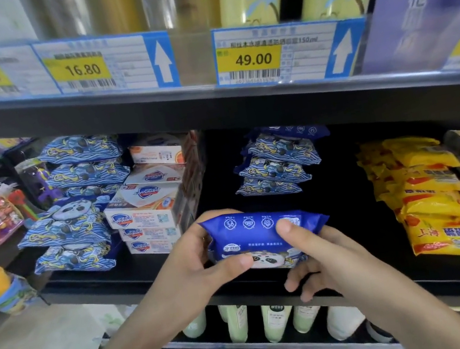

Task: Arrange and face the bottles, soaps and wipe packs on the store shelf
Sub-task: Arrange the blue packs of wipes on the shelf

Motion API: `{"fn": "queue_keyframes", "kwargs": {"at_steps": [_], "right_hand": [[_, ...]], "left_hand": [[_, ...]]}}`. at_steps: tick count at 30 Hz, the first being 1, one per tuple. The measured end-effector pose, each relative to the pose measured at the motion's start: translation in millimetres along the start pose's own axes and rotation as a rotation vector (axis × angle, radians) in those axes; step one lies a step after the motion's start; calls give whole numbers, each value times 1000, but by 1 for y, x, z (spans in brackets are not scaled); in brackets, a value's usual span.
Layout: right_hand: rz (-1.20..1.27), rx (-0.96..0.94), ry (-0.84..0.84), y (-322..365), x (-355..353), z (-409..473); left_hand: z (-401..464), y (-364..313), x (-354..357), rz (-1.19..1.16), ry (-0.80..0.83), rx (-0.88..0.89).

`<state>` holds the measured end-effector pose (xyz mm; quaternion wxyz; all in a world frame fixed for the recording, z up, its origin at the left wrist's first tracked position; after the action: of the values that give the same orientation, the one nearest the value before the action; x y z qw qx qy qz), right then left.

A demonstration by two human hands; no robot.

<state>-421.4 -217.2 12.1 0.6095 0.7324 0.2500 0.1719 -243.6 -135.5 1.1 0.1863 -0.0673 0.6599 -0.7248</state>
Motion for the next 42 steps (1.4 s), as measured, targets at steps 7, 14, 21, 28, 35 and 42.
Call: {"fn": "queue_keyframes", "kwargs": {"at_steps": [7, 14, 21, 28, 35, 42], "right_hand": [[86, 69, 47, -11, 5, 9], [90, -5, 22, -14, 2, 13], [78, -116, -13, -9, -1, 9], [-32, -369, 56, 0, 4, 0], [-324, -623, 13, -1, 7, -7], [-326, -596, 73, -8, 4, -8]], "left_hand": [[-5, 0, -4, 49, -1, 53], [-8, 10, -15, 70, -45, 8], [-6, 21, -26, -141, -199, -254], [3, 19, -17, -368, -233, -551], [-7, 0, -2, -165, -19, -523], [-8, 3, 3, -116, 21, -502]]}}
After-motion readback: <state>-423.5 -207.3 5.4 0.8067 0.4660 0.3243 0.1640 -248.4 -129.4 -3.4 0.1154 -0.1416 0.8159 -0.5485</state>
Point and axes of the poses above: each hand's wrist, its own z-axis towards the middle knuckle, its own x-axis out of the palm, y = z × x, the point moved 6 cm from there along z, towards the middle knuckle, and after that the axes turned 4 degrees about -y, right-handed, at the moved point
